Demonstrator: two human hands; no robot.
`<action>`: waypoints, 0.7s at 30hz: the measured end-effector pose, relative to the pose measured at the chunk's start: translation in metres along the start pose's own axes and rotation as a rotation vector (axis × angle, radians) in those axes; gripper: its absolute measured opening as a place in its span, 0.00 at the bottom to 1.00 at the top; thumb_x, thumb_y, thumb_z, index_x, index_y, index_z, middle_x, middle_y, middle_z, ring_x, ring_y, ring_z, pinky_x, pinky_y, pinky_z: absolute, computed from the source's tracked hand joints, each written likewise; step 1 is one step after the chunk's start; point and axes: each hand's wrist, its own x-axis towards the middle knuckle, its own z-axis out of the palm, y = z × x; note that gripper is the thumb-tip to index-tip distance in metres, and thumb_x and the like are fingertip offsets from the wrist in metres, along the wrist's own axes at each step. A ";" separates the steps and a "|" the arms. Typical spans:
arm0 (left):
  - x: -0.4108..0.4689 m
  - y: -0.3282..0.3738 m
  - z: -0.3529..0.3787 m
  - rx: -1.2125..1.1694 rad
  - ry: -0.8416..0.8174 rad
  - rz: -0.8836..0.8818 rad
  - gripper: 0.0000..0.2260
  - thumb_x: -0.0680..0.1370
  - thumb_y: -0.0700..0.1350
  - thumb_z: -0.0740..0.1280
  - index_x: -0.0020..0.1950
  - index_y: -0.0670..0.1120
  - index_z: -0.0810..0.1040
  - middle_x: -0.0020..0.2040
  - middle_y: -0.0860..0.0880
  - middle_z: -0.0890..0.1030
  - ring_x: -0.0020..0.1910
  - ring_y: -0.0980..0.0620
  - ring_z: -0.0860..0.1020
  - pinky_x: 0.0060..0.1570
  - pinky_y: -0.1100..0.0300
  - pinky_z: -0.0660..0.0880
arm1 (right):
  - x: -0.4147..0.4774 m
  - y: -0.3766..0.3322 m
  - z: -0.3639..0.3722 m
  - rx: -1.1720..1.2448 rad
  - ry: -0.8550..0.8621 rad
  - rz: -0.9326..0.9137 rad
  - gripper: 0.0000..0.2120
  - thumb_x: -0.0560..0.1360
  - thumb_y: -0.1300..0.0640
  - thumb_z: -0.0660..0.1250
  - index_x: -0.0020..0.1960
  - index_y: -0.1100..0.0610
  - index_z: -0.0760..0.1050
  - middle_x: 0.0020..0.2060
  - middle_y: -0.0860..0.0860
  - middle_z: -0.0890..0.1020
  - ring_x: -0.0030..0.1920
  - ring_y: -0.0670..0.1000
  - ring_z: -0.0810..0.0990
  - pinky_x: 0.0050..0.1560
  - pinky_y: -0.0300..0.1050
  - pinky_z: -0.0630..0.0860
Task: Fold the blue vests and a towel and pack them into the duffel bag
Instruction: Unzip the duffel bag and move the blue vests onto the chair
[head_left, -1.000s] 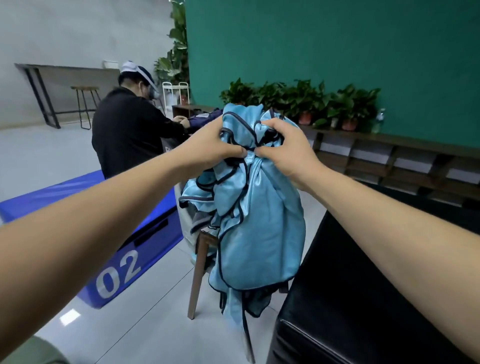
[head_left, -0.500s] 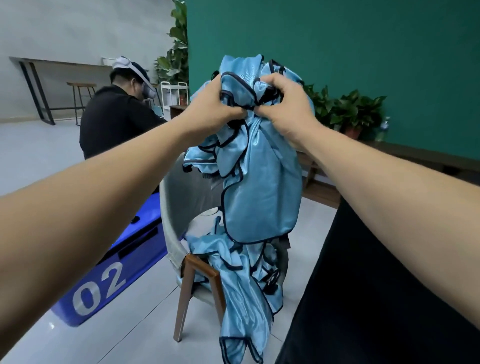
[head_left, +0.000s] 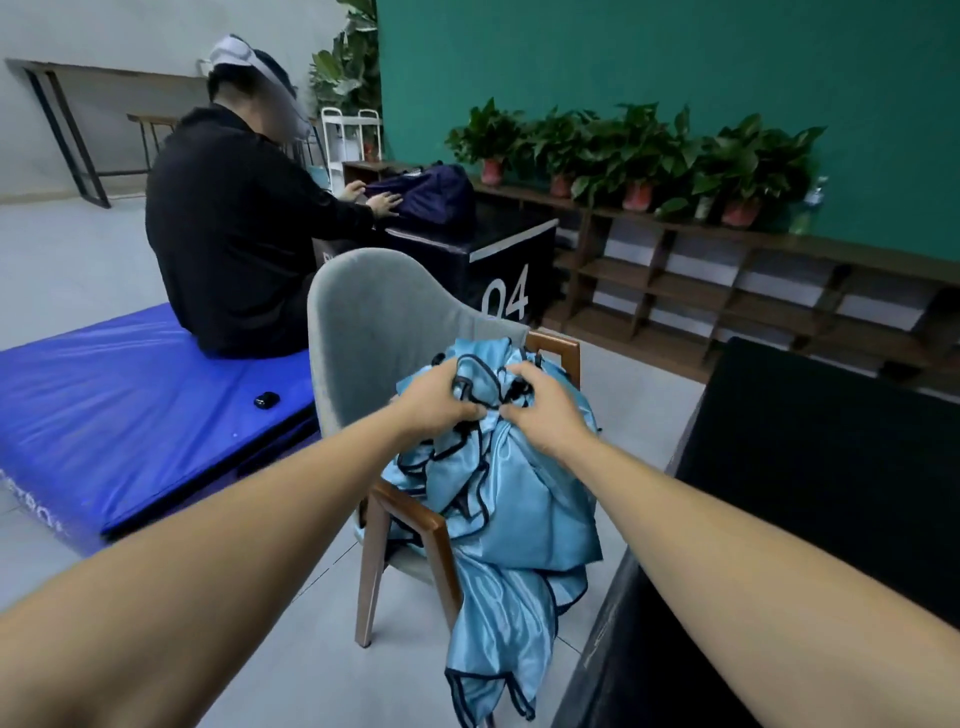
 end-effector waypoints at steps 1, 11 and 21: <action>0.001 -0.008 0.007 0.014 -0.024 -0.018 0.22 0.75 0.45 0.80 0.65 0.51 0.77 0.56 0.51 0.85 0.55 0.49 0.83 0.60 0.45 0.81 | -0.004 0.007 0.005 -0.021 -0.020 0.013 0.25 0.77 0.61 0.76 0.72 0.47 0.76 0.66 0.46 0.81 0.66 0.49 0.79 0.63 0.44 0.74; 0.004 -0.054 0.046 0.360 -0.260 -0.064 0.23 0.78 0.49 0.76 0.71 0.48 0.76 0.60 0.47 0.84 0.61 0.42 0.81 0.54 0.55 0.73 | -0.020 0.058 0.051 -0.248 -0.240 0.131 0.23 0.82 0.59 0.71 0.76 0.53 0.73 0.71 0.56 0.77 0.70 0.59 0.77 0.66 0.48 0.73; -0.039 -0.036 0.002 0.482 -0.142 0.034 0.38 0.74 0.60 0.77 0.78 0.52 0.62 0.66 0.44 0.76 0.59 0.41 0.79 0.59 0.49 0.76 | -0.025 0.033 0.005 -0.359 -0.214 0.071 0.28 0.82 0.45 0.67 0.81 0.45 0.68 0.68 0.55 0.79 0.65 0.58 0.79 0.65 0.53 0.76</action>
